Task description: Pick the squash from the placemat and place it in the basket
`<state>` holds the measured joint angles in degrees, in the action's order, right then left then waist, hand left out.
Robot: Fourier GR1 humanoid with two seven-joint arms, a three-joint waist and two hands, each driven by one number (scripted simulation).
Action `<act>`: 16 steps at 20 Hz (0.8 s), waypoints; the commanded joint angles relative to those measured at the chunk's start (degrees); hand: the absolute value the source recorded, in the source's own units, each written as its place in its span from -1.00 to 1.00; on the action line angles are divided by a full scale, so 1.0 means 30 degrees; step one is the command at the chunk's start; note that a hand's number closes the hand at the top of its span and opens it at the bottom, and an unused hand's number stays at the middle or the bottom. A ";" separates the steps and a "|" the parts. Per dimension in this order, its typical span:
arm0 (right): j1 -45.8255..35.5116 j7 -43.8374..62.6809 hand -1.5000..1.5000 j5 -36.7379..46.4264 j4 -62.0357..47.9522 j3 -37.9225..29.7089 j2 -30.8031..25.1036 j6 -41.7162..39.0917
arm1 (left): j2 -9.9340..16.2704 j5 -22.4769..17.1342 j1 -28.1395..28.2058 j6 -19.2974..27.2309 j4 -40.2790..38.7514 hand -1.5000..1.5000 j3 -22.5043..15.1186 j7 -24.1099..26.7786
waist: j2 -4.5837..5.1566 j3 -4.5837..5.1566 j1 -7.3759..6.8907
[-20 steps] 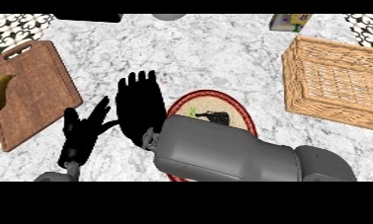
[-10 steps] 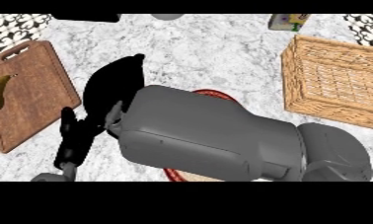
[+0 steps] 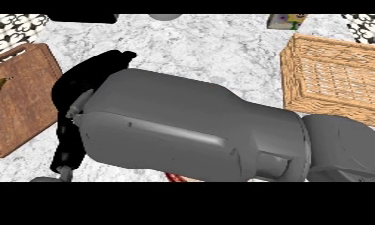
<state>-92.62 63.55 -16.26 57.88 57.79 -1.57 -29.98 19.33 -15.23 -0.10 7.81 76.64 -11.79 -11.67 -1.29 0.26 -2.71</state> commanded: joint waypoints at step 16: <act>0.0703 0.4847 -1.00 -0.3333 0.2538 0.5069 0.0503 0.3541 | 0.0625 0.0304 0.2474 -0.0050 0.0676 0.00 0.0338 0.0138 | 0.0266 -0.0063 0.0566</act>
<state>-92.09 67.00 -26.08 63.06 70.84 -1.25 -21.76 19.90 -15.40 3.40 7.69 79.98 -10.88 -11.53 -0.67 -0.02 -1.42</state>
